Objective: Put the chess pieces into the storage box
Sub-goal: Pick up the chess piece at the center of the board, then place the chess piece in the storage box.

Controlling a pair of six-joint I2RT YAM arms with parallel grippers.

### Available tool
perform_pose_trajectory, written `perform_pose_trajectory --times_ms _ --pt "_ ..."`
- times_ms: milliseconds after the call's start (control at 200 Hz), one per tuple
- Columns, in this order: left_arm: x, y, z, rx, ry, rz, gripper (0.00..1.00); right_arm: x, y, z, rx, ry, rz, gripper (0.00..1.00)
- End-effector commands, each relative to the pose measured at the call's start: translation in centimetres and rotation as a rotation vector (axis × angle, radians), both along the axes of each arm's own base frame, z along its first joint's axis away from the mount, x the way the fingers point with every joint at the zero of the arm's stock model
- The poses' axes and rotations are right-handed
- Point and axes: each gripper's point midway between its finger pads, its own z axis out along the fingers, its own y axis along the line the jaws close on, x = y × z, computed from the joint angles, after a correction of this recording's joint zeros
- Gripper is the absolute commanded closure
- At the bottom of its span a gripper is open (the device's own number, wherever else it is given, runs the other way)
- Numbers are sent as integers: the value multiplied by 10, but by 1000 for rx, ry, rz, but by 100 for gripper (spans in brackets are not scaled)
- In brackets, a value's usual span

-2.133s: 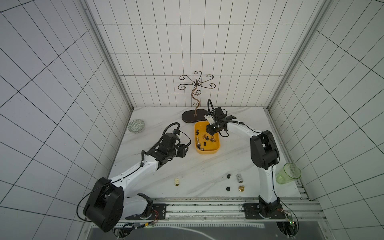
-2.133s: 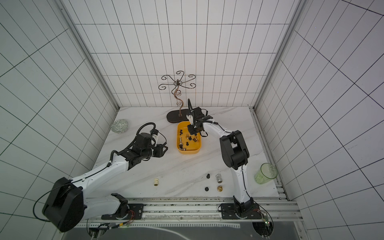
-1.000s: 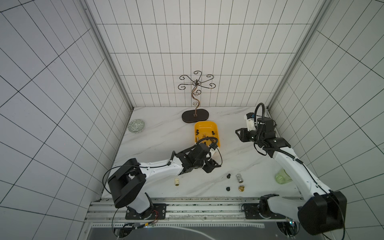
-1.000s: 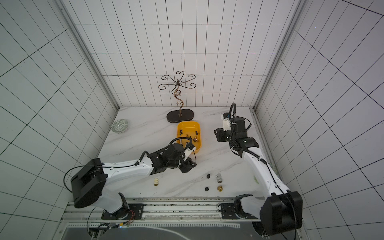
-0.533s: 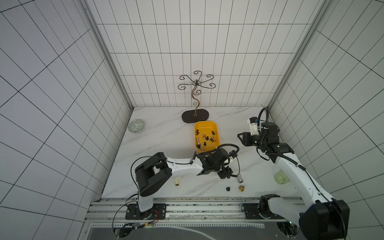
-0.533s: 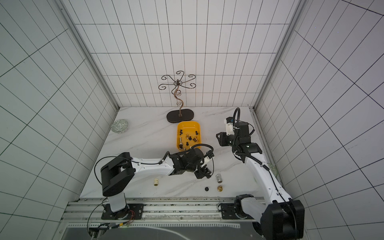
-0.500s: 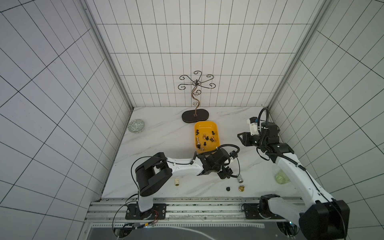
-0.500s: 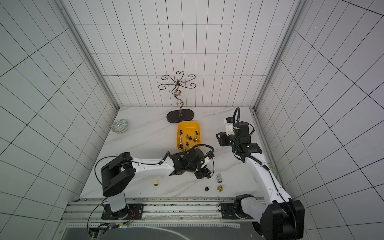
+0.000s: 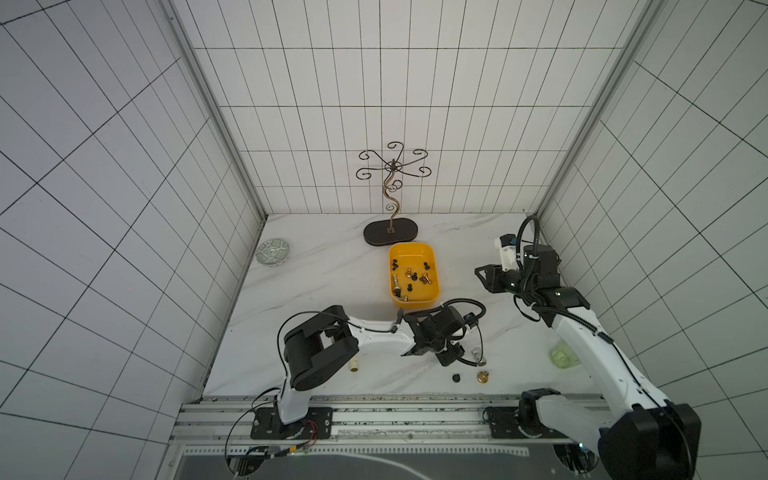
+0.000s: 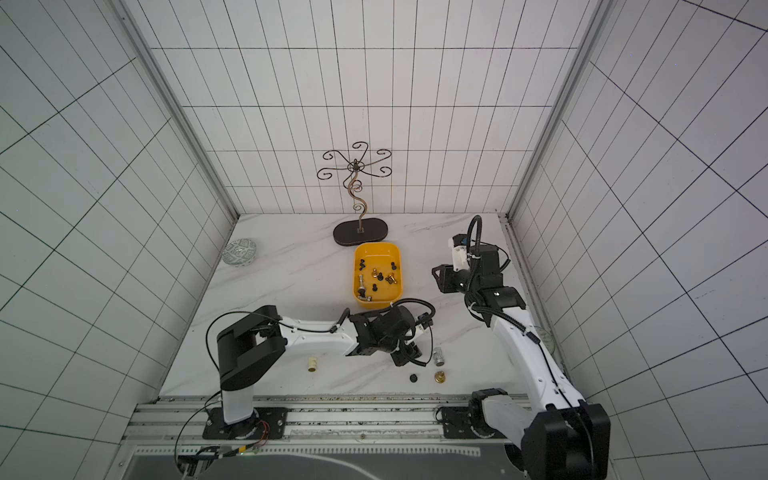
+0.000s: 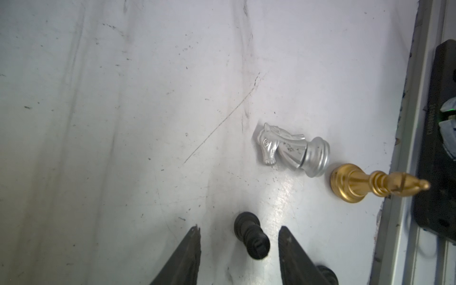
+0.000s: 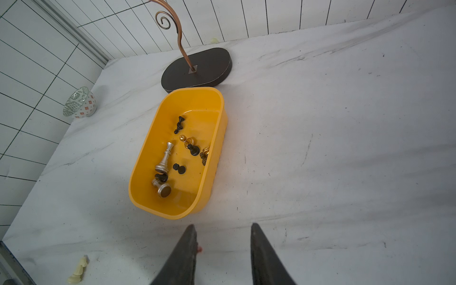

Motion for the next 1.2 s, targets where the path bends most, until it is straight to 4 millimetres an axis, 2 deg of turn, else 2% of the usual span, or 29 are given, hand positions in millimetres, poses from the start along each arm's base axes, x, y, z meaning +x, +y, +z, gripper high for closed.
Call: perform_pose_trajectory --times_ms 0,525,600,705,820,1009,1104,1194 --pt "4 -8 -2 1 -25 -6 53 -11 -4 -18 -5 40 -1 63" --pt "5 -16 2 -40 -22 -6 86 -13 -5 -24 -12 50 -6 65" --pt "8 -15 10 -53 -30 10 88 -13 -6 -25 -12 51 -7 65" --pt "18 -12 32 -89 -57 39 89 -13 -6 -24 -12 49 -9 65" --pt "47 5 63 -145 -60 102 89 -13 -5 -25 -13 51 -4 65" --pt "115 49 117 -232 -90 231 89 -13 -5 -26 -12 54 -1 65" --pt "155 76 125 -206 -102 314 89 -14 -4 -25 -8 53 3 65" --pt "190 104 119 -125 -90 405 89 -15 -4 -25 -7 55 5 65"
